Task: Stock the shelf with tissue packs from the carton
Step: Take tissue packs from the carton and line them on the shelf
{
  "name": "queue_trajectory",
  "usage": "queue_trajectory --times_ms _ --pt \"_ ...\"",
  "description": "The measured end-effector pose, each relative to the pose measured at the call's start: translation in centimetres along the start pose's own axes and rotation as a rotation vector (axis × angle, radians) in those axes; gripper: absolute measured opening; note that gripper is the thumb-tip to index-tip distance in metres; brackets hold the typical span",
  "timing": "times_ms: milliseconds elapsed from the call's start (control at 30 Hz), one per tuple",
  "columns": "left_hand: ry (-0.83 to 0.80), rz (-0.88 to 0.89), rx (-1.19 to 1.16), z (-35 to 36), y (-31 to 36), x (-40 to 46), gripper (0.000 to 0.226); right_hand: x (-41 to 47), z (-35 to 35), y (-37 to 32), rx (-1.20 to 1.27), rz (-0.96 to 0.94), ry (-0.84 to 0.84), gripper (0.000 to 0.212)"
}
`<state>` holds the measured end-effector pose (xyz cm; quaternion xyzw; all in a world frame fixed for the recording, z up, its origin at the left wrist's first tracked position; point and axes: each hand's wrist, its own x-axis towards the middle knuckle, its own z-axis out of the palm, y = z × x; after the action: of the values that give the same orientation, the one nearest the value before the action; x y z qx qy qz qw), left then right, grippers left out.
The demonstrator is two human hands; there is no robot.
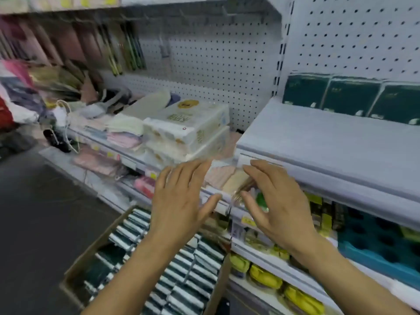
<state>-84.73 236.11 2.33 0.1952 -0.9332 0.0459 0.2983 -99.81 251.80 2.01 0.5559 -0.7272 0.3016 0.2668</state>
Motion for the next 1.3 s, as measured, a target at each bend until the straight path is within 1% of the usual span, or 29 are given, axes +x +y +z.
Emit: queue_trajectory --times_ms 67,133,300,433,567,667,767,833,933,1033,1167,1233,1300 --pt "-0.049 -0.08 0.0 0.2 -1.9 -3.5 0.063 -1.2 2.6 -2.0 0.067 -0.035 -0.053 0.039" --pt "-0.106 -0.165 0.013 0.9 -3.6 -6.9 0.062 -2.7 5.3 -3.5 0.13 -0.023 -0.134 0.037" --pt "-0.364 -0.373 -0.018 4.1 -6.6 -14.8 0.065 -7.7 11.5 -5.1 0.251 0.054 -0.379 0.035" --pt "-0.582 -0.542 -0.086 6.9 -7.5 -19.0 0.061 -11.0 15.5 -4.4 0.197 0.104 -0.618 0.027" --pt "-0.73 -0.609 -0.167 10.8 -7.9 -21.3 0.063 -12.7 19.0 -3.0 0.129 0.168 -0.908 0.028" --pt "-0.838 -0.657 -0.279 14.3 -8.5 -22.0 0.058 -13.7 21.8 -2.3 0.034 0.148 -1.065 0.027" --pt "-0.916 -0.718 -0.406 17.5 -8.8 -22.6 0.053 -14.8 24.6 -1.7 -0.015 0.141 -1.139 0.032" --pt "-0.979 -0.751 -0.469 19.5 -8.8 -23.5 0.057 -15.5 26.2 -1.3 -0.033 0.123 -1.176 0.035" --pt "-1.096 -0.704 -0.478 22.0 -8.6 -24.7 0.069 -16.3 28.1 -0.9 -0.097 0.08 -1.232 0.041" --pt "-1.156 -0.651 -0.48 23.6 -8.6 -25.1 0.072 -17.0 29.3 -0.7 -0.182 0.032 -1.236 0.047" --pt "-1.229 -0.637 -0.492 25.4 -9.0 -25.2 0.066 -17.5 30.7 -0.9 -0.247 -0.03 -1.206 0.057" --pt "-1.22 -0.671 -0.496 26.2 -9.1 -24.9 0.059 -17.6 31.3 -1.1 -0.279 -0.045 -1.217 0.063" --pt "-1.193 -0.679 -0.484 26.7 -8.9 -24.8 0.053 -17.8 31.7 -1.3 -0.312 -0.053 -1.245 0.062"
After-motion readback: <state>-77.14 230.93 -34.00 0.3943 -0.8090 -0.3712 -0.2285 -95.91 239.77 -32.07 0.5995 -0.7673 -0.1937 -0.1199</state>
